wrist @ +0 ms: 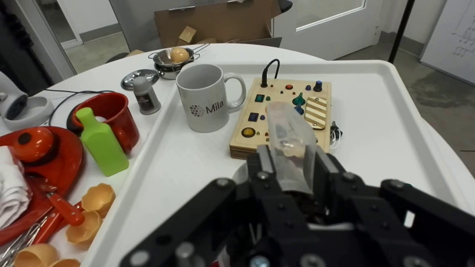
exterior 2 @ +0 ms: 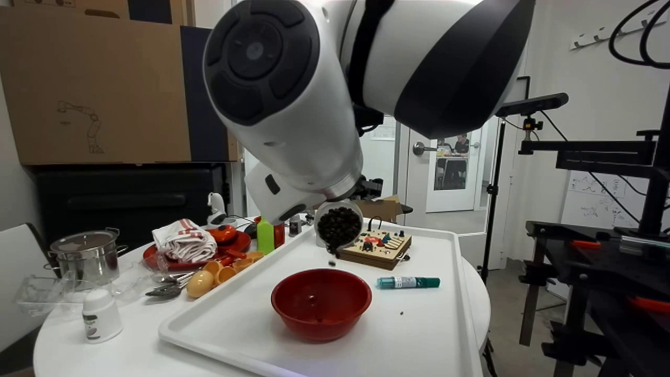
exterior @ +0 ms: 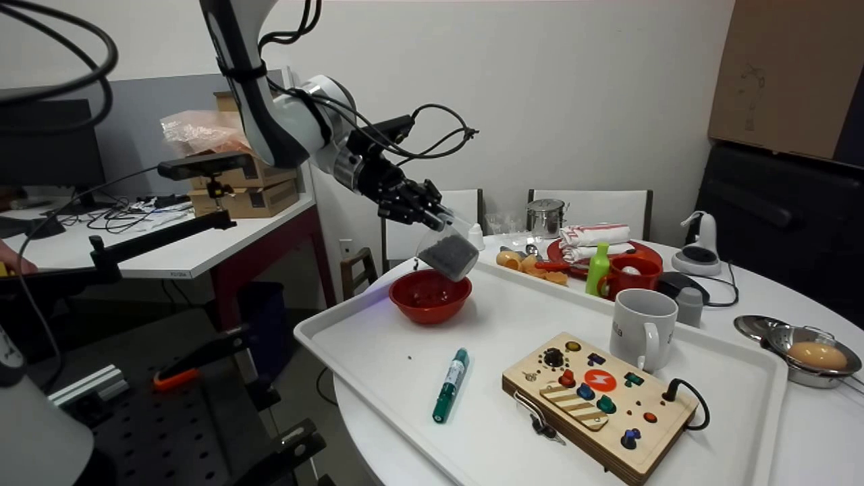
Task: Empty the jug into the red bowl
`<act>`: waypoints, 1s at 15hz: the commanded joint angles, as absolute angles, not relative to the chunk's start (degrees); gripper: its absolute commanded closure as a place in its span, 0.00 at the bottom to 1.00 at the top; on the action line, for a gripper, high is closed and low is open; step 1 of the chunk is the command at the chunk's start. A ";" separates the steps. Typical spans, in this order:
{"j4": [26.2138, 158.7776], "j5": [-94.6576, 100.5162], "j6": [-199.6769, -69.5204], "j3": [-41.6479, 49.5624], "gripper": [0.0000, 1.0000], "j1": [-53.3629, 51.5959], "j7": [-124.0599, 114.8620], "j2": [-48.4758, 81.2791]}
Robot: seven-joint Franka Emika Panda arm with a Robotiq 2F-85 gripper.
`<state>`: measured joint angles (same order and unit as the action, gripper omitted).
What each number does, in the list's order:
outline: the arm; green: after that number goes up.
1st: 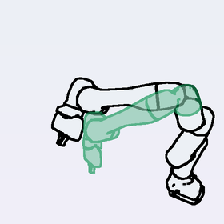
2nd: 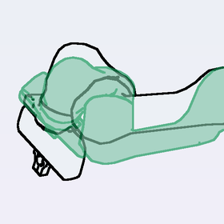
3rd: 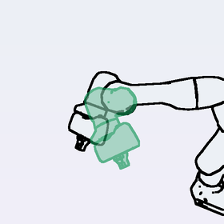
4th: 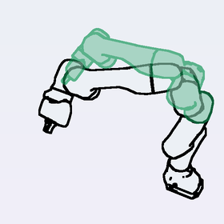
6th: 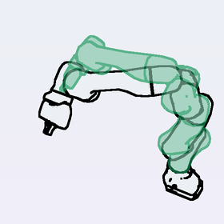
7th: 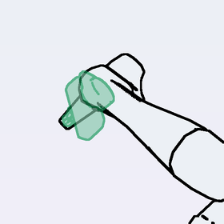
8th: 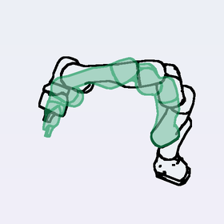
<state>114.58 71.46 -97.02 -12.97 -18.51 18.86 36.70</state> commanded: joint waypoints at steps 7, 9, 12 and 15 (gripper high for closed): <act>111.47 74.44 -91.40 -13.04 0.93 -19.64 17.55 40.01; 111.05 74.91 -90.87 -12.91 0.93 -19.67 16.58 40.69; 110.44 75.95 -89.84 -12.77 0.93 -19.98 15.20 41.85; 109.76 77.14 -88.56 -12.66 0.93 -20.17 14.33 43.22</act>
<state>111.66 75.25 -91.58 -13.01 -19.11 15.84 41.09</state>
